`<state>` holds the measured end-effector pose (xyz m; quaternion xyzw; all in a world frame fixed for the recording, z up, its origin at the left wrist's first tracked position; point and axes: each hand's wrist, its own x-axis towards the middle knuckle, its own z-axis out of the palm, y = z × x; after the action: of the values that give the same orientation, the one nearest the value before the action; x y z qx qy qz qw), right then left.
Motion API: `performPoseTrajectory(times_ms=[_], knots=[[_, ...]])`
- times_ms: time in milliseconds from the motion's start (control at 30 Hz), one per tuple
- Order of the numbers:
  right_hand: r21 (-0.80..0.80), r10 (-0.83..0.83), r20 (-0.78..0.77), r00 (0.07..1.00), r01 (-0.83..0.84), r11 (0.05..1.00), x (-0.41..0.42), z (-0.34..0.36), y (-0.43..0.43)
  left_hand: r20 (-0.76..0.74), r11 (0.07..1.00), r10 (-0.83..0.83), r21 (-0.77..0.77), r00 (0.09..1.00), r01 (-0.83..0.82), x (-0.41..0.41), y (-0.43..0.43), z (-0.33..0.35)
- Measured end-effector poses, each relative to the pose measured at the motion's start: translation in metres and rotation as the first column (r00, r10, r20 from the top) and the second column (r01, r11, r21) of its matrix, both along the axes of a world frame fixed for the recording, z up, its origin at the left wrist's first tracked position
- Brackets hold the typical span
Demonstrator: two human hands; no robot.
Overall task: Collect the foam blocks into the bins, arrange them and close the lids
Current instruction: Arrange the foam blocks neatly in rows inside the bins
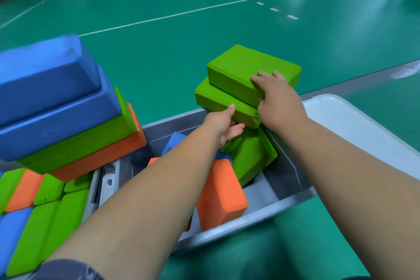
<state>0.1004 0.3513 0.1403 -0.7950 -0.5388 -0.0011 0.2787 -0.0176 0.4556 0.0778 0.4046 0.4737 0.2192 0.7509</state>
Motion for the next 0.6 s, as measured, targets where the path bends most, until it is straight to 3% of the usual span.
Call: performPoseTrajectory(times_ms=[133, 333, 433, 500, 600], knots=[[-0.001, 0.009, 0.019, 1.0, -0.009, 1.0, 0.002, -0.002, 0.001, -0.019, 0.999, 0.025, 0.033, 1.0, -0.024, 0.006, -0.002, -0.002], [0.012, 0.023, -0.006, 1.0, -0.022, 1.0, -0.005, -0.001, 0.006, 0.145, 0.995, 0.087, 0.04, 0.986, -0.094, 0.008, -0.004, -0.012], [0.002, -0.014, -0.018, 1.0, 0.014, 1.0, -0.011, 0.004, 0.007, 0.152, 0.998, 0.047, 0.028, 0.987, -0.052, 0.005, -0.009, -0.008], [0.003, -0.091, 0.028, 0.995, 0.091, 0.996, -0.015, 0.009, 0.007, 0.092, 0.998, -0.026, 0.063, 0.995, 0.02, 0.0, -0.01, -0.005], [-0.011, -0.123, 0.099, 0.987, 0.125, 0.992, -0.024, 0.015, 0.011, -0.131, 0.966, -0.122, 0.214, 0.984, 0.148, -0.018, -0.013, 0.004]])
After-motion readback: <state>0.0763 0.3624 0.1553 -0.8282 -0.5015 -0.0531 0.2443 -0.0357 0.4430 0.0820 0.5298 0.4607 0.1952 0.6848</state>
